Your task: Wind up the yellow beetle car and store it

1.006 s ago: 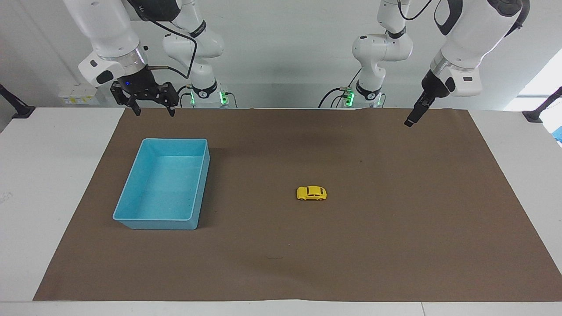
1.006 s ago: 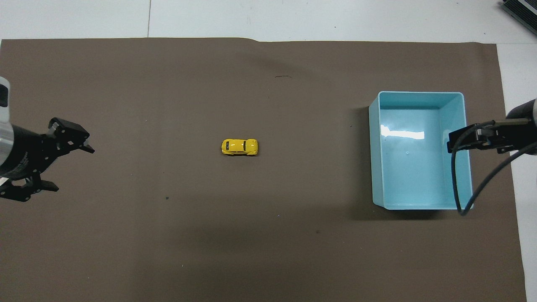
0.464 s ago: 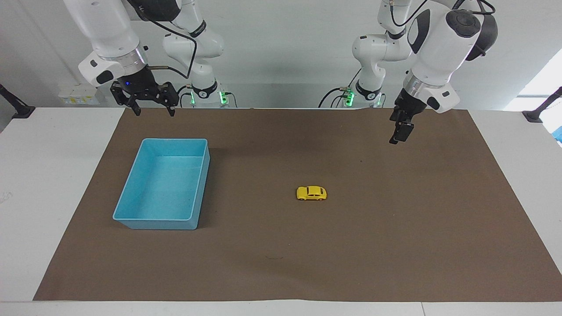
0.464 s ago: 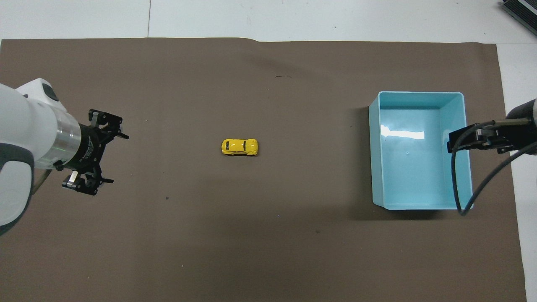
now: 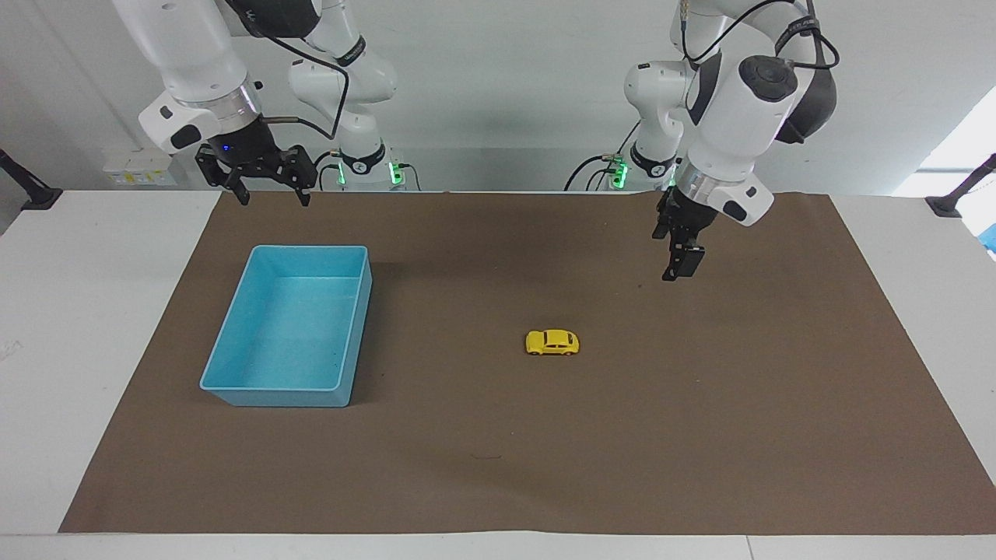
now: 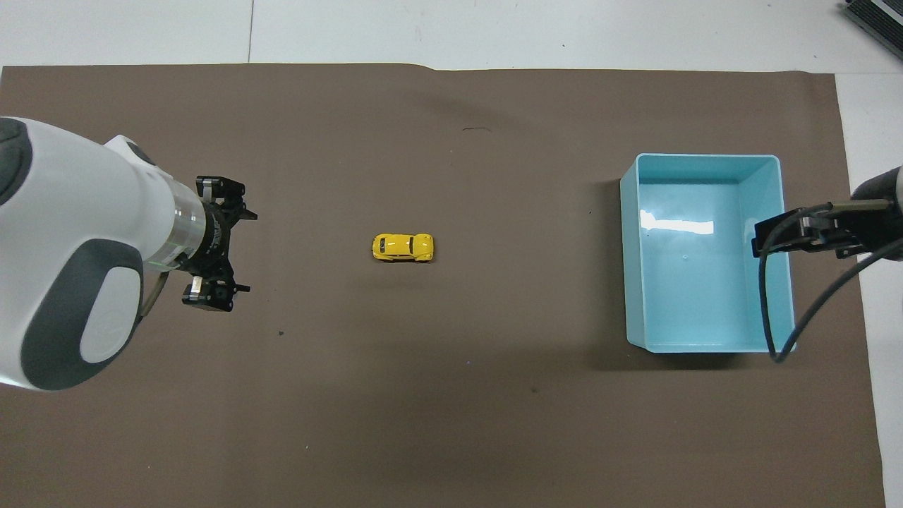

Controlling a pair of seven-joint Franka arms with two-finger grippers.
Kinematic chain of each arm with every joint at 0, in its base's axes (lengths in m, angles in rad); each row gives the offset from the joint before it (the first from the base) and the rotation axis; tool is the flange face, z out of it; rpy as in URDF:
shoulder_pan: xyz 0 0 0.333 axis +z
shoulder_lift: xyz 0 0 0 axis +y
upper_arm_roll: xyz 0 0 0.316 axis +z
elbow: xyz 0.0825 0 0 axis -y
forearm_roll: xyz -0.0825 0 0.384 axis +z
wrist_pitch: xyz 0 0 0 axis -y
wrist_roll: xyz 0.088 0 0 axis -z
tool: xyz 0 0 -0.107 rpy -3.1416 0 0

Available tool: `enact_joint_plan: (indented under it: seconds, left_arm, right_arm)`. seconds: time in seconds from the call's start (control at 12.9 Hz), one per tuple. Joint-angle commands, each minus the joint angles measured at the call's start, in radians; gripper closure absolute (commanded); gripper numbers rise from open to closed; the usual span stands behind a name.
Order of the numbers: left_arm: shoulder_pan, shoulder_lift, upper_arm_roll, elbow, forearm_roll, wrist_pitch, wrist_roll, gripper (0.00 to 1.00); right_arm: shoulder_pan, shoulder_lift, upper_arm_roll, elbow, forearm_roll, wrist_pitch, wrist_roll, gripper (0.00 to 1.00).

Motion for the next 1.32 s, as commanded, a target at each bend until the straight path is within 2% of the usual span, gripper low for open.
enact_joint_plan:
  seconds: [0.0, 0.15, 0.39, 0.85, 1.01, 1.16, 1.24]
  left_arm:
    - [-0.043, 0.09, -0.01, -0.003, 0.047, 0.099, -0.22, 0.0]
    - [-0.069, 0.15, -0.041, -0.003, 0.1, 0.168, -0.354, 0.0]
    - [-0.066, 0.189, -0.087, -0.001, 0.106, 0.203, -0.403, 0.0]
    - [-0.069, 0.297, -0.148, 0.026, 0.235, 0.268, -0.529, 0.0]
    - [-0.083, 0.362, -0.162, 0.09, 0.25, 0.268, -0.561, 0.0]
    - [-0.097, 0.458, -0.191, 0.182, 0.39, 0.236, -0.693, 0.0]
    - [-0.098, 0.498, -0.216, 0.198, 0.437, 0.227, -0.728, 0.0]
  right_arm:
    - [-0.011, 0.002, 0.0, 0.001, 0.025, 0.002, -0.019, 0.0]
    - [-0.011, 0.002, 0.0, 0.001, 0.025, 0.002, -0.019, 0.0]
    - [-0.011, 0.002, 0.0, 0.001, 0.024, 0.002, -0.019, 0.0]
    - [-0.011, 0.002, 0.0, 0.001, 0.025, 0.002, -0.019, 0.0]
    - [-0.011, 0.002, 0.0, 0.001, 0.025, 0.002, -0.019, 0.0]
    - [-0.011, 0.002, 0.0, 0.001, 0.025, 0.002, -0.019, 0.0]
    - [-0.011, 0.002, 0.0, 0.001, 0.024, 0.002, -0.019, 0.0]
